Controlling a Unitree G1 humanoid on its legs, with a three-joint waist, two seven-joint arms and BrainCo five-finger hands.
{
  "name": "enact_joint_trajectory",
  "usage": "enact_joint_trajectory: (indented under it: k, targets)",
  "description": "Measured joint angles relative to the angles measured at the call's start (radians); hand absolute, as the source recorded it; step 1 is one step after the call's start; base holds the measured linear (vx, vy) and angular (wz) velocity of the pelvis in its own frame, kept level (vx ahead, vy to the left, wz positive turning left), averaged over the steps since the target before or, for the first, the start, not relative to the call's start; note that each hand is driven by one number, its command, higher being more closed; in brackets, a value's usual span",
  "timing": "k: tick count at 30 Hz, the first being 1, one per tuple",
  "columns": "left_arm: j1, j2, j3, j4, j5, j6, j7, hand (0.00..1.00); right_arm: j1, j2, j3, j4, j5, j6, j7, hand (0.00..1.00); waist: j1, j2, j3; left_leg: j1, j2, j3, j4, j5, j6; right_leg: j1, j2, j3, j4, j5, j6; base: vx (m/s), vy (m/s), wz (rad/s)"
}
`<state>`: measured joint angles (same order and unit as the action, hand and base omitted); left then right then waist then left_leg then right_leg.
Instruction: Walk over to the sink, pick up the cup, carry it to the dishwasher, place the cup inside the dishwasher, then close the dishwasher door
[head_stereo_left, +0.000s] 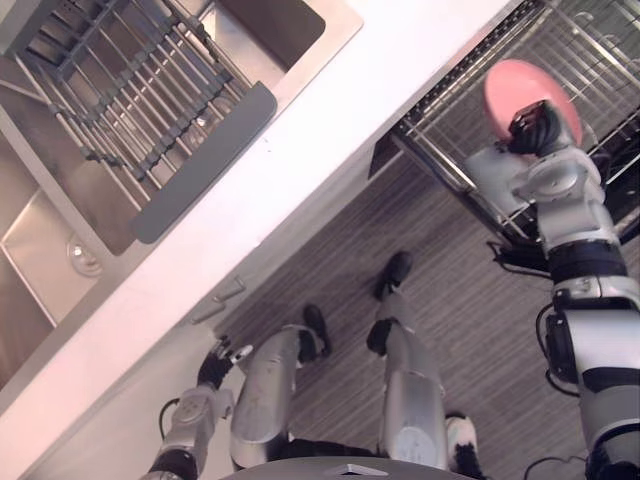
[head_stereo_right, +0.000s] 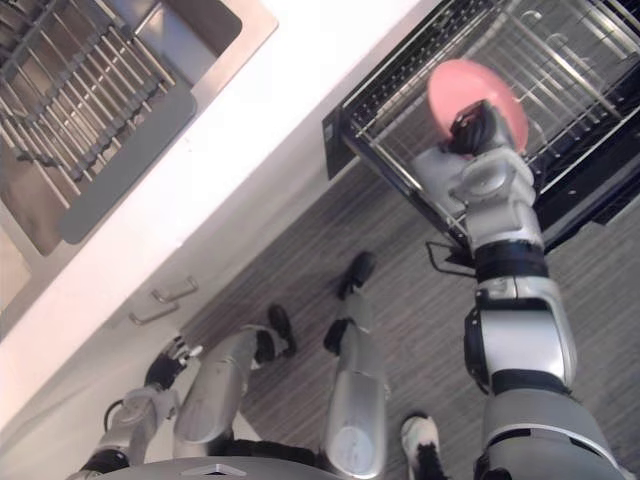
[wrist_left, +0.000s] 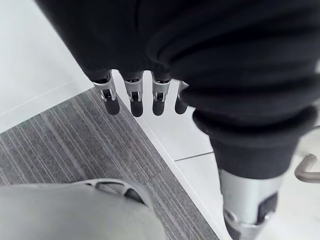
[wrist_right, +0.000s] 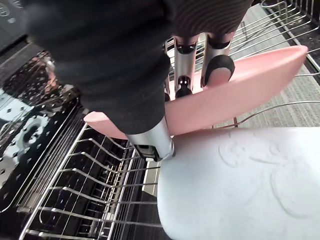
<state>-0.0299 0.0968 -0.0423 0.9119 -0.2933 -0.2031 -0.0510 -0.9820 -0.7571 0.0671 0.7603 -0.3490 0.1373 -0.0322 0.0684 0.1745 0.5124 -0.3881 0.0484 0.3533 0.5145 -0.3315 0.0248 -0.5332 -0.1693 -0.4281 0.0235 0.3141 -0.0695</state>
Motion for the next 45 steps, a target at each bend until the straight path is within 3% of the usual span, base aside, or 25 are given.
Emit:
enact_joint_trajectory:
  k: [1, 2, 7, 9, 15, 21, 24, 29, 31, 35, 38, 39, 41, 45]
  targets:
    - [0.0, 0.0, -0.001, 0.0, -0.005, 0.0, 0.0, 0.0, -0.013, -0.005, 0.004, 0.014, 0.006, 0.004, 0.002, 1.0, 0.003, 0.0, 0.0, 0.001, -0.003, -0.001, -0.005, 0.002, 0.0, -0.001, -0.002, 0.001, 0.0, 0.0, 0.0, -0.06, 0.092, 0.02]
    - [0.0, 0.0, -0.008, -0.002, -0.022, -0.004, -0.001, 0.0, -0.031, -0.015, 0.008, 0.038, 0.028, 0.019, 0.0, 0.0, 0.007, 0.002, -0.001, 0.004, -0.007, -0.001, -0.01, 0.004, 0.001, -0.001, -0.004, 0.002, 0.0, 0.0, 0.0, -0.06, 0.084, 0.02]
    - [0.0, -0.01, -0.049, -0.034, -0.082, -0.008, -0.028, 0.0, -0.09, -0.052, 0.007, 0.097, 0.09, 0.069, -0.046, 0.0, 0.019, 0.012, -0.008, 0.0, -0.032, -0.006, -0.045, 0.029, 0.006, -0.015, -0.025, -0.004, -0.001, -0.008, -0.009, -0.05, 0.082, 0.11]
    - [0.004, -0.043, -0.064, -0.038, -0.116, -0.008, -0.056, 0.0, -0.091, -0.071, 0.006, 0.115, 0.13, 0.08, -0.067, 0.0, 0.023, 0.033, -0.022, -0.001, -0.038, -0.017, -0.051, 0.035, 0.006, -0.014, -0.034, -0.015, -0.001, -0.008, -0.009, -0.03, 0.111, 0.14]
    - [0.014, -0.052, -0.076, -0.072, -0.177, 0.008, -0.128, 0.0, -0.081, -0.075, -0.071, 0.077, 0.246, 0.077, -0.079, 0.0, 0.014, 0.042, -0.028, 0.042, -0.044, -0.027, -0.092, 0.052, 0.001, 0.019, -0.035, -0.023, -0.007, -0.014, -0.006, 0.0, 0.081, 0.03]
    - [0.043, -0.064, -0.035, -0.077, -0.196, 0.047, -0.182, 0.0, 0.046, -0.065, -0.22, -0.241, 0.356, -0.026, -0.027, 0.0, -0.031, 0.041, -0.028, 0.166, -0.046, -0.054, -0.161, 0.067, -0.007, 0.149, -0.024, -0.058, -0.044, -0.034, 0.003, 0.0, 0.072, 0.06]
    - [0.075, -0.066, -0.001, -0.072, -0.196, 0.067, -0.183, 0.0, 0.146, -0.013, -0.288, -0.374, 0.404, -0.076, 0.001, 0.0, -0.048, 0.04, -0.027, 0.241, -0.04, -0.056, -0.203, 0.071, -0.013, 0.222, -0.008, -0.074, -0.077, -0.038, 0.009, 0.02, 0.091, -0.04]
    - [0.084, -0.066, 0.047, -0.015, -0.195, 0.075, -0.181, 0.0, 0.258, 0.067, -0.393, -0.429, 0.441, -0.112, -0.023, 0.0, -0.069, 0.011, -0.04, 0.3, -0.022, -0.051, -0.24, 0.073, -0.028, 0.27, 0.025, -0.077, -0.104, -0.039, 0.022, 0.05, 0.086, -0.06]
    - [0.086, -0.066, 0.073, 0.009, -0.195, 0.075, -0.182, 0.0, 0.301, 0.087, -0.434, -0.428, 0.462, -0.109, -0.07, 0.0, -0.076, -0.001, -0.055, 0.332, -0.005, -0.049, -0.244, 0.07, -0.035, 0.3, 0.042, -0.075, -0.104, -0.042, 0.022, 0.11, 0.102, -0.15]
    - [0.109, -0.056, 0.13, 0.06, -0.195, 0.082, -0.182, 0.0, 0.383, 0.117, -0.567, -0.393, 0.578, -0.102, -0.22, 0.0, -0.083, -0.051, -0.122, 0.413, 0.013, -0.037, -0.255, 0.065, -0.043, 0.359, 0.07, -0.046, -0.104, -0.064, 0.034, 0.09, 0.112, -0.27]
    - [0.125, -0.046, 0.144, 0.08, -0.195, 0.106, -0.182, 0.0, 0.453, 0.118, -0.651, -0.298, 0.656, -0.107, -0.286, 0.0, -0.107, -0.072, -0.154, 0.457, 0.017, -0.025, -0.255, 0.056, -0.057, 0.401, 0.07, -0.042, -0.104, -0.074, 0.045, 0.01, 0.139, -0.12]
    - [0.136, -0.044, 0.158, 0.084, -0.195, 0.12, -0.181, 0.0, 0.487, 0.118, -0.674, -0.252, 0.691, -0.108, -0.302, 1.0, -0.114, -0.078, -0.174, 0.461, 0.015, -0.02, -0.255, 0.049, -0.056, 0.4, 0.069, -0.036, -0.104, -0.084, 0.049, -0.04, 0.146, -0.08]
    - [0.144, -0.034, 0.16, 0.089, -0.197, 0.143, -0.181, 0.0, 0.52, 0.118, -0.7, -0.18, 0.747, -0.11, -0.309, 1.0, -0.128, -0.08, -0.182, 0.463, 0.016, -0.01, -0.259, 0.039, -0.054, 0.399, 0.067, -0.045, -0.106, -0.094, 0.047, -0.08, 0.13, -0.11]
    - [0.146, -0.019, 0.166, 0.132, -0.231, 0.192, -0.181, 0.0, 0.553, 0.143, -0.725, -0.029, 0.882, -0.111, -0.295, 1.0, -0.128, -0.077, -0.182, 0.454, 0.016, 0.032, -0.29, 0.037, -0.052, 0.368, 0.061, -0.08, -0.105, -0.087, 0.037, -0.07, 0.043, -0.18]
